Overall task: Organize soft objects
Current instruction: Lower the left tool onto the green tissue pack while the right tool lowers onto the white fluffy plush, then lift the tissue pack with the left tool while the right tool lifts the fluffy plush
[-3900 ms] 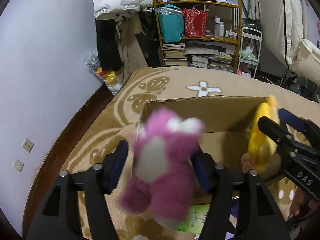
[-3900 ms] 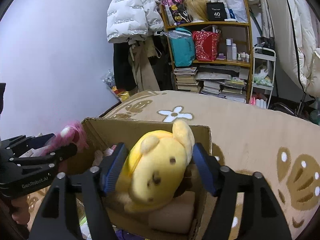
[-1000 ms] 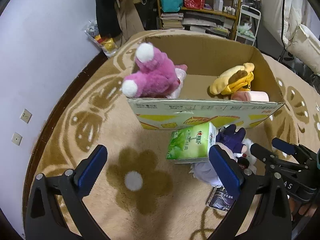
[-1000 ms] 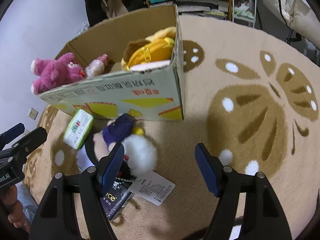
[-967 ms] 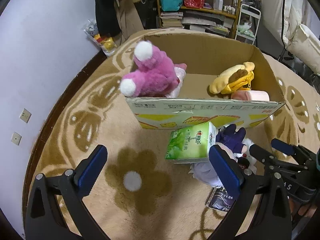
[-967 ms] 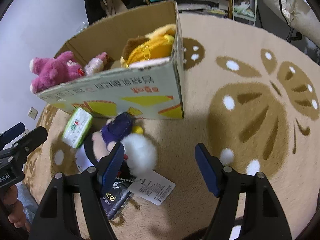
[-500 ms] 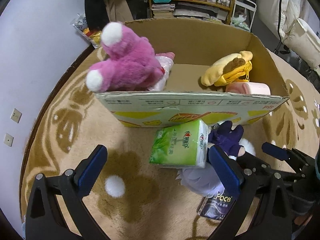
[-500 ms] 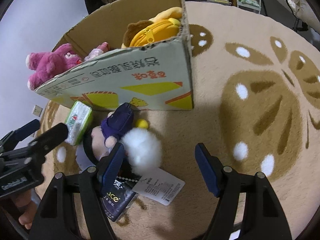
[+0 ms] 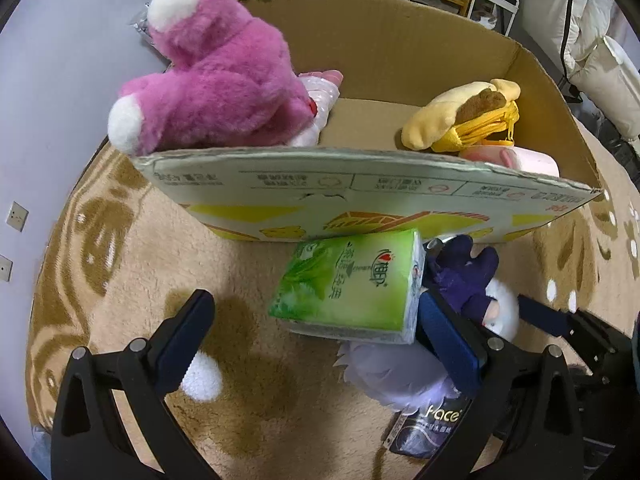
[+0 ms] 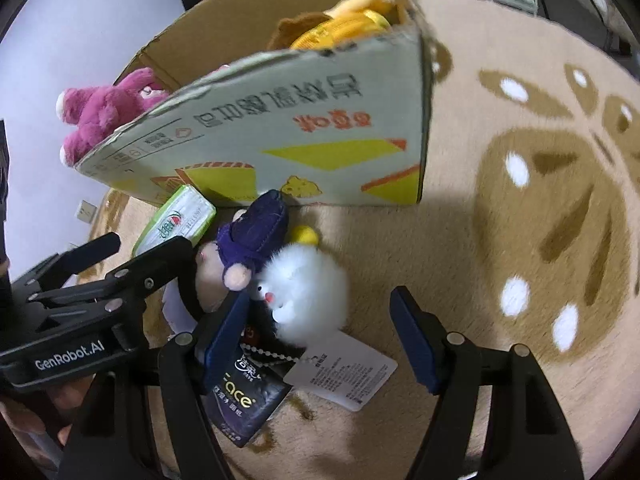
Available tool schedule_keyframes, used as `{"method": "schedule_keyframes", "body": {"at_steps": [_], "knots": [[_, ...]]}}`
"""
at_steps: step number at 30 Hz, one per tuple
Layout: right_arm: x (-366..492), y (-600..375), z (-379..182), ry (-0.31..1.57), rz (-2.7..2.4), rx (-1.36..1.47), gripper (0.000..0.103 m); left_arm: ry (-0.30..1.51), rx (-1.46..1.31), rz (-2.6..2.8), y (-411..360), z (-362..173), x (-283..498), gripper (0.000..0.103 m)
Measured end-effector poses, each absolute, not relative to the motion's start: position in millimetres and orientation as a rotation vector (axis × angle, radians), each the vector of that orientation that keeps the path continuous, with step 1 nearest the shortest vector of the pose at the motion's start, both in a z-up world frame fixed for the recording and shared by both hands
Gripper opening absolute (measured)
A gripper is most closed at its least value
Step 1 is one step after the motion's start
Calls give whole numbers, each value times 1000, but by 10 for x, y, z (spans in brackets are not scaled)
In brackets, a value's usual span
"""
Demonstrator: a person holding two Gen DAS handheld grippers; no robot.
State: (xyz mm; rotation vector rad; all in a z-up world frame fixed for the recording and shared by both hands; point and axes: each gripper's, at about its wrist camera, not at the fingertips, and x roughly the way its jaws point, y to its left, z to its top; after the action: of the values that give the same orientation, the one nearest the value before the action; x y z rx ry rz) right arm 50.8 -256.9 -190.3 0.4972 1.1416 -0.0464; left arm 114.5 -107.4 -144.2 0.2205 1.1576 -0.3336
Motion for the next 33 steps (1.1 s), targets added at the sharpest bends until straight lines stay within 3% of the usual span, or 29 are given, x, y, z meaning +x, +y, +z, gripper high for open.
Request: {"method": "schedule_keyframes", "body": {"at_steps": [11,16,21,24,33], "knots": [[579,-2467,-1964,1152,-40,464,77,1205,156,-356,-1019,-1606,1240,101],[621,-2392,-1958,1152,-32,420,69,1202,162,-357,-997,-1652,1255,98],[707,-2239,-1980,1152,-16,402,58,1208,144,-385,-1103,-1671,1248,86],[757,-2110,-1966,1154,20,378,38,1217,125,-418,-1135,-1682,1246,78],[757,-1997,-1868,1124,23,342,35,1201,110,-396,-1146,-1676,1187,76]]}}
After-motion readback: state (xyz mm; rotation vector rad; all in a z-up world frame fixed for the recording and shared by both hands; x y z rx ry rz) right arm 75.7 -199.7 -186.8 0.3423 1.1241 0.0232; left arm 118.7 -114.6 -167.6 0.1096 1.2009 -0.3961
